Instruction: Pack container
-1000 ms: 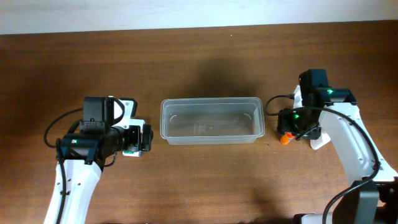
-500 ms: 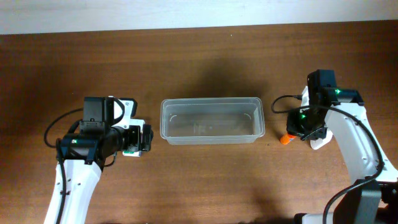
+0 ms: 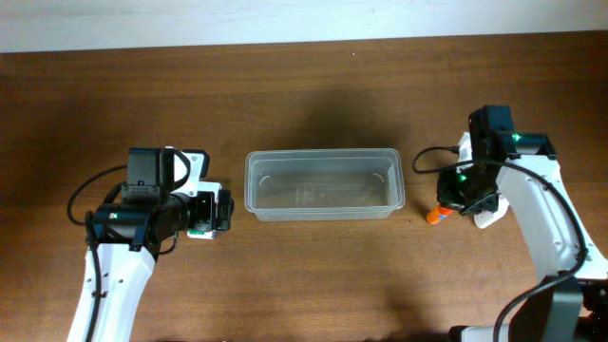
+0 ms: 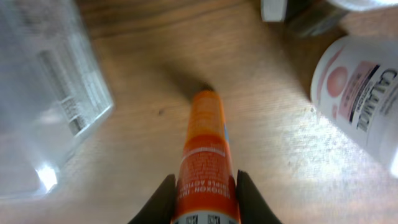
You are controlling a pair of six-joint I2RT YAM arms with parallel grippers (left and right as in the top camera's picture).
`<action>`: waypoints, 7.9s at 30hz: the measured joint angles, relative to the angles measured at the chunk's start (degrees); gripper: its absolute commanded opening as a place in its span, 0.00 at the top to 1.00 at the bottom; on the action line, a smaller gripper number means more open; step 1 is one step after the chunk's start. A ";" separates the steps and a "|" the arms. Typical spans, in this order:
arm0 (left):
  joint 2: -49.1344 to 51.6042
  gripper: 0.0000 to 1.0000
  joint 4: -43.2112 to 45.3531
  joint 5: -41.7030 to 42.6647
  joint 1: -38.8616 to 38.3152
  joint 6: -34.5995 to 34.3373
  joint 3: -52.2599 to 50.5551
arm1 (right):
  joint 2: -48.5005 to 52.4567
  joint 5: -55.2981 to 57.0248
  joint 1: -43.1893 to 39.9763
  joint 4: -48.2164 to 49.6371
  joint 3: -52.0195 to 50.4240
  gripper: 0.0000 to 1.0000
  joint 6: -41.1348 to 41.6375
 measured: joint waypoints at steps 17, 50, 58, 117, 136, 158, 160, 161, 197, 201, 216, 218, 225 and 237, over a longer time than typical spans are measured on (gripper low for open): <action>0.00 0.01 -0.02 0.02 0.00 0.02 0.07 | -3.85 1.33 15.39 -12.17 27.41 0.83 -0.24; 0.00 0.01 -0.02 0.00 0.00 0.02 0.09 | 21.55 1.77 18.51 -4.87 27.15 0.69 -0.17; 0.00 0.01 -0.02 0.00 0.00 0.00 0.09 | 21.55 1.77 18.51 -4.87 25.99 0.69 -0.26; 0.13 0.01 0.02 0.00 0.00 0.02 0.09 | 29.81 5.18 -7.50 -10.10 32.33 0.54 1.22; 0.13 0.01 0.02 0.00 0.00 0.00 0.09 | 29.81 3.30 -7.50 -11.19 32.33 0.74 0.22; 0.13 0.01 0.24 0.00 0.00 0.02 0.09 | 17.66 2.60 -4.63 -17.66 33.24 0.75 -2.23; 0.13 0.01 0.24 0.00 0.00 0.02 0.09 | 16.90 2.62 -3.61 -18.49 33.24 0.75 -2.82; 0.15 0.01 0.24 0.00 0.00 0.00 0.09 | 16.37 2.62 -2.99 -18.78 33.24 0.75 -2.91; 0.22 0.01 0.42 0.02 0.00 0.00 0.09 | -0.04 7.82 15.23 -17.75 34.12 0.55 0.55; 0.22 0.01 0.42 0.00 0.00 0.02 0.09 | 4.02 7.32 10.27 -17.20 34.12 0.54 0.17; 0.22 0.01 0.33 -0.11 0.00 0.00 0.09 | 24.11 1.29 7.21 -9.68 27.26 0.53 -4.98; 0.22 0.01 0.33 -0.28 0.00 0.00 0.09 | 24.72 -0.31 6.99 -7.52 25.55 0.52 -5.90; 0.22 0.00 0.22 -0.28 0.00 0.00 0.09 | 24.85 -3.08 6.69 -2.62 19.78 0.52 -7.61; 0.22 0.01 0.22 -0.28 0.00 0.02 0.09 | 24.87 -8.90 6.69 0.98 15.34 0.51 -9.86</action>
